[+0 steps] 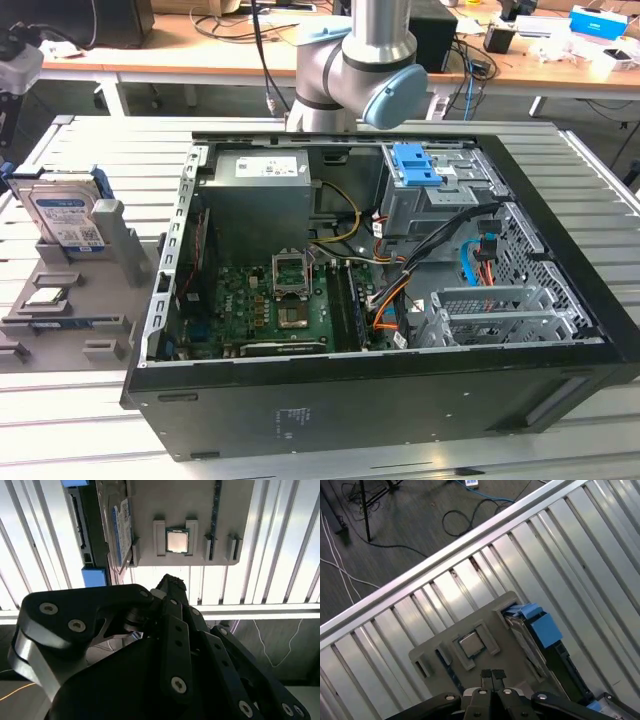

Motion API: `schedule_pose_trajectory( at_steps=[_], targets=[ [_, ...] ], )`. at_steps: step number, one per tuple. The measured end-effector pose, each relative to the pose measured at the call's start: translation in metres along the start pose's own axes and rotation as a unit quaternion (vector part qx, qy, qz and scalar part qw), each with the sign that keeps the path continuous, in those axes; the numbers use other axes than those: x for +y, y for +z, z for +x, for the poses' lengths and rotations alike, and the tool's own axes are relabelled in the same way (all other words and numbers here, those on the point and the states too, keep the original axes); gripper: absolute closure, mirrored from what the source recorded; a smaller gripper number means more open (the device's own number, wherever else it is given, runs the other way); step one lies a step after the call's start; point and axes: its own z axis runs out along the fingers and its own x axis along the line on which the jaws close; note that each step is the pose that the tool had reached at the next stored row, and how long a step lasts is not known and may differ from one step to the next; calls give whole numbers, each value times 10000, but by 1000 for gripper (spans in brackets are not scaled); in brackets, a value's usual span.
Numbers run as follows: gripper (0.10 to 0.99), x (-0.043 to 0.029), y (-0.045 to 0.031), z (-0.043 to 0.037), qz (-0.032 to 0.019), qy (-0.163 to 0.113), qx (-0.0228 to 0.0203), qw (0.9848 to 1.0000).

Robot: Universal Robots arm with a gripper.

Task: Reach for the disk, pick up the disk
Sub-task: 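Pick up the disk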

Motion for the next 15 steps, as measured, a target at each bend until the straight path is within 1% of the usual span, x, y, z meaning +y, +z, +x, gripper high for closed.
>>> schedule_pose_trajectory(
  at_steps=[4,6,7,9,13,15],
  targets=[
    [980,0,0,0,0,-346,13,9994],
    [980,0,0,0,0,-457,18,9990],
    [980,0,0,0,0,-578,22,9983],
    [980,0,0,0,0,-670,26,9977],
    [980,0,0,0,0,-902,35,9959],
    [980,0,0,0,1,-1049,40,9945]
  ],
)
